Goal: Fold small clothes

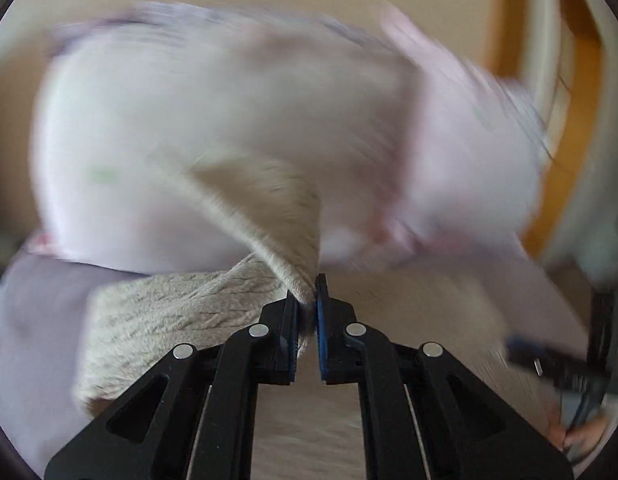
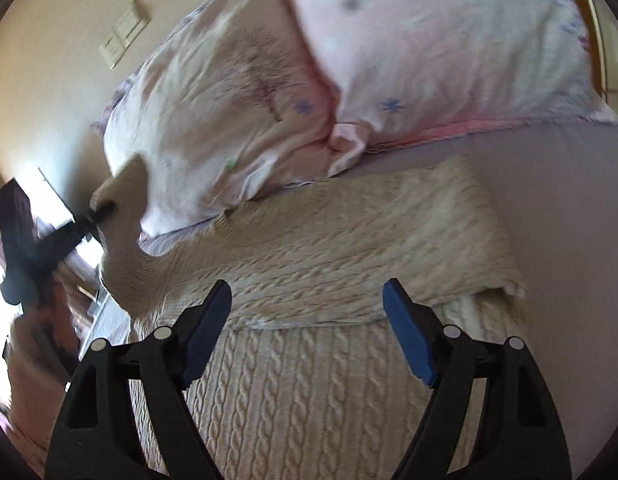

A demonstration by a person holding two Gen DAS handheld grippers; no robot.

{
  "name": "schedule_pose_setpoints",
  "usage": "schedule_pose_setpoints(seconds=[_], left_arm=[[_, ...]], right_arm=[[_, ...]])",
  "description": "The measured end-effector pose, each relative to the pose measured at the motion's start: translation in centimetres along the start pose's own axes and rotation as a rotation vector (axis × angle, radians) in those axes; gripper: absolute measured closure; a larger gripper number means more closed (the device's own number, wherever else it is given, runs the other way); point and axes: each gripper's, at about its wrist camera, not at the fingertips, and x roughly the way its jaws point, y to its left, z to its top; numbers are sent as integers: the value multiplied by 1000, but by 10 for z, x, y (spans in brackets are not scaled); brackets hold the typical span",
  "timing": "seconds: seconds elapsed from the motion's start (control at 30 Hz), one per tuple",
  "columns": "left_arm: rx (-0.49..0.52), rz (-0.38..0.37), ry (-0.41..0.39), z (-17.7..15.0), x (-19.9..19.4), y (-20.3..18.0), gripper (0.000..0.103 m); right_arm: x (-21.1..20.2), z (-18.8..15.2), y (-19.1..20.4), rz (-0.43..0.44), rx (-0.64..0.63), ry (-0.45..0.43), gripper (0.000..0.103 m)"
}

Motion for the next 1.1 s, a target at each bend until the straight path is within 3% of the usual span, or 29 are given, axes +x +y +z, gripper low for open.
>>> schedule_pose_setpoints(seconds=[0.1, 0.17, 0.27, 0.33, 0.47, 0.53, 0.57, 0.6, 0.7, 0.73, 0.77, 0.83, 0.87, 1.0, 1.1], left_arm=[[283, 12, 161, -55, 53, -91, 94], [324, 12, 144, -74, 46, -101, 94], [251, -11, 84, -79, 8, -78, 79], [185, 12, 39, -83, -21, -49, 58], [88, 113, 5, -103, -70, 3, 53], [53, 178, 11, -121, -89, 25, 46], [39, 203, 19, -126, -89, 38, 46], [22, 221, 30, -132, -95, 48, 46], [-46, 239, 64, -150, -106, 75, 46], [-71, 243, 76, -156, -108, 84, 46], [-90, 240, 86, -159, -108, 90, 46], [-132, 222, 98, -167, -110, 99, 46], [-159, 199, 105, -172, -113, 103, 46], [-183, 139, 120, -191, -125, 102, 46], [-214, 72, 147, -207, -130, 101, 46]], right_arm=[[-1, -3, -24, 19, 91, 36, 26], [-3, -2, -38, 36, 131, 60, 30], [0, 5, -48, 11, 149, 72, 38], [7, 11, -51, 26, 172, 84, 45], [28, 23, -56, -13, 225, 126, 48], [38, 22, -59, -59, 244, 151, 66], [42, 20, -60, -77, 243, 158, 83], [42, 18, -59, -69, 231, 154, 90], [23, 27, -45, -26, 162, 26, 91], [15, 36, -35, -64, 116, -40, 91], [15, 40, -31, -108, 80, -63, 88], [20, 48, -28, -256, 23, -45, 62], [17, 47, -32, -330, 39, -29, 39], [-31, 16, -44, -254, 54, -40, 24], [-59, -24, -58, -253, 58, 40, 24]])
